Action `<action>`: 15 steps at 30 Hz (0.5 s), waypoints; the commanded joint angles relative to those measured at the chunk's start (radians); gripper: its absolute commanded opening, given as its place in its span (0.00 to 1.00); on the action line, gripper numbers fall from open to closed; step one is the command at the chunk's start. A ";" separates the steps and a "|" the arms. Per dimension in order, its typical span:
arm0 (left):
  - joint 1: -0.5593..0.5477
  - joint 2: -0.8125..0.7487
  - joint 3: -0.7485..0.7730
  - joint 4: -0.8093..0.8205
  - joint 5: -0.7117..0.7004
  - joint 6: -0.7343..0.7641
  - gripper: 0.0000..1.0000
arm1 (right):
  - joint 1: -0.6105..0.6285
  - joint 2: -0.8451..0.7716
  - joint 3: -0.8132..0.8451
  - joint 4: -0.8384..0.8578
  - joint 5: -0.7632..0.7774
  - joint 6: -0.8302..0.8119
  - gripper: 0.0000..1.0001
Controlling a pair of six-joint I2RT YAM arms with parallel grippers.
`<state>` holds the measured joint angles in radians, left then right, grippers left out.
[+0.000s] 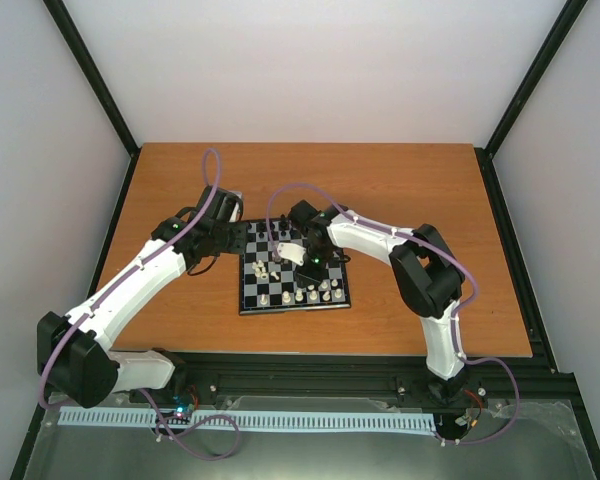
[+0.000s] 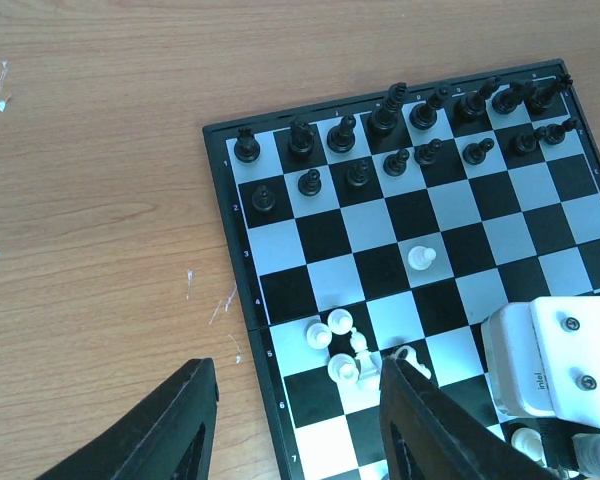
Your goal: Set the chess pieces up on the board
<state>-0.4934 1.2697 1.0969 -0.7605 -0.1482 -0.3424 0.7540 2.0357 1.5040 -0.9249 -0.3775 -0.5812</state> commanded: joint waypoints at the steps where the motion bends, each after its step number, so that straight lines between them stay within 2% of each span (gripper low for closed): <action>1: 0.004 0.005 0.015 -0.005 0.009 0.019 0.48 | 0.011 0.015 0.001 -0.005 -0.003 -0.008 0.06; 3: 0.004 0.006 0.015 -0.005 0.010 0.019 0.48 | 0.013 0.016 0.003 -0.005 -0.003 -0.006 0.08; 7: 0.004 0.007 0.015 -0.005 0.008 0.019 0.48 | 0.012 0.001 0.007 0.002 -0.002 0.003 0.19; 15: 0.006 0.009 0.014 -0.004 -0.003 0.019 0.48 | -0.049 -0.124 0.034 -0.003 -0.016 0.021 0.33</action>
<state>-0.4934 1.2701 1.0969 -0.7605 -0.1467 -0.3424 0.7448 2.0148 1.5043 -0.9230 -0.3752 -0.5671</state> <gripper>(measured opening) 0.479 0.314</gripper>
